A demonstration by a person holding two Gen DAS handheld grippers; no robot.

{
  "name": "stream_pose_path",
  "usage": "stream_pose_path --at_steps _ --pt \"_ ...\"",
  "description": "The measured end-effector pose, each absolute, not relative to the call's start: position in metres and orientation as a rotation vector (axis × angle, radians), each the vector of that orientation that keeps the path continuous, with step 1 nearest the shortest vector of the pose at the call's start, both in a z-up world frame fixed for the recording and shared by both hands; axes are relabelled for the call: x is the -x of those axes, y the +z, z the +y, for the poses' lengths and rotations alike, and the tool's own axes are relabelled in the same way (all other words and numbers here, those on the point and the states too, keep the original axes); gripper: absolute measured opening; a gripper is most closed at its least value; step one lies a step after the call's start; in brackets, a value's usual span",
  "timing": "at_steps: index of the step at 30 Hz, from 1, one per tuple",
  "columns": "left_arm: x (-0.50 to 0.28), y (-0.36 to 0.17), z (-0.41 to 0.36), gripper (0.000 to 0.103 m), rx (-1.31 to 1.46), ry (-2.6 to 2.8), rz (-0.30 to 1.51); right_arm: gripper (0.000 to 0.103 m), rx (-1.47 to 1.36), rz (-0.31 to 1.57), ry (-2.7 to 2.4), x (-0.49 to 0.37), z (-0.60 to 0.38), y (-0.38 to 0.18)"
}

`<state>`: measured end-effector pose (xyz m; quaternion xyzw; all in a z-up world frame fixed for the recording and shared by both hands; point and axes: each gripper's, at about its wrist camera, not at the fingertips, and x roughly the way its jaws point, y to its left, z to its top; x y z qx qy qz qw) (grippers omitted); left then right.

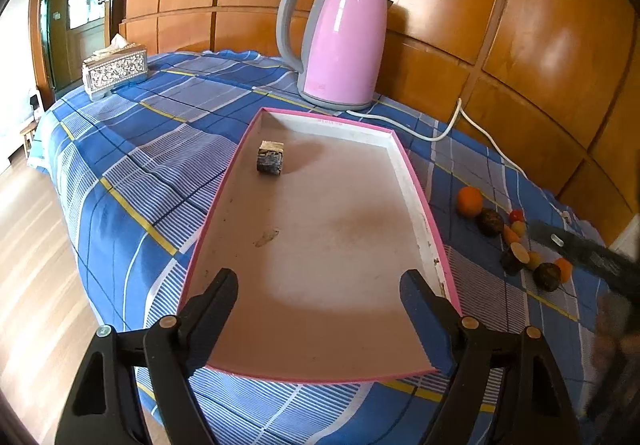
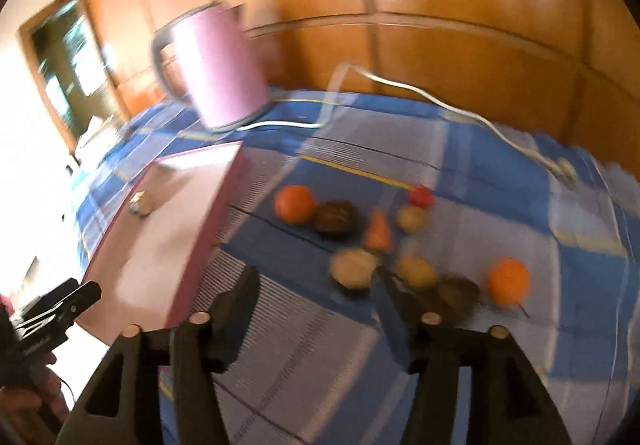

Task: Organize fruits
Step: 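Reach the right tool to the orange and close on it, then carry the orange with the right tool into the tray and release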

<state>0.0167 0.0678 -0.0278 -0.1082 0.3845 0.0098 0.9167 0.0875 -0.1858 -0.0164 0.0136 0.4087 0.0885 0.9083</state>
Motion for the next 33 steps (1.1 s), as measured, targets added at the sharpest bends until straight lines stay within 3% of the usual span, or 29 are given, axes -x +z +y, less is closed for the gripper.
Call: stream_pose_path --at_steps 14,15,17,24,28,33 --pt "-0.020 -0.031 0.071 0.084 0.206 0.000 0.798 0.060 0.113 0.997 0.140 -0.213 -0.143 -0.061" --pt "-0.021 -0.032 0.072 0.084 0.211 0.004 0.801 0.055 0.141 1.000 0.117 -0.216 -0.143 -0.063" --pt "-0.023 -0.033 0.074 0.084 0.218 0.008 0.804 0.034 0.180 0.991 0.081 -0.219 -0.148 -0.063" --pt "-0.023 -0.034 0.075 0.084 0.228 0.012 0.812 0.036 0.165 0.999 0.123 -0.220 -0.157 -0.059" --pt "-0.020 -0.030 0.074 0.084 0.220 0.008 0.798 0.044 0.168 1.026 0.086 -0.228 -0.156 -0.063" --pt "-0.018 -0.030 0.075 0.084 0.221 0.011 0.800 0.043 0.187 1.066 0.048 -0.231 -0.160 -0.073"
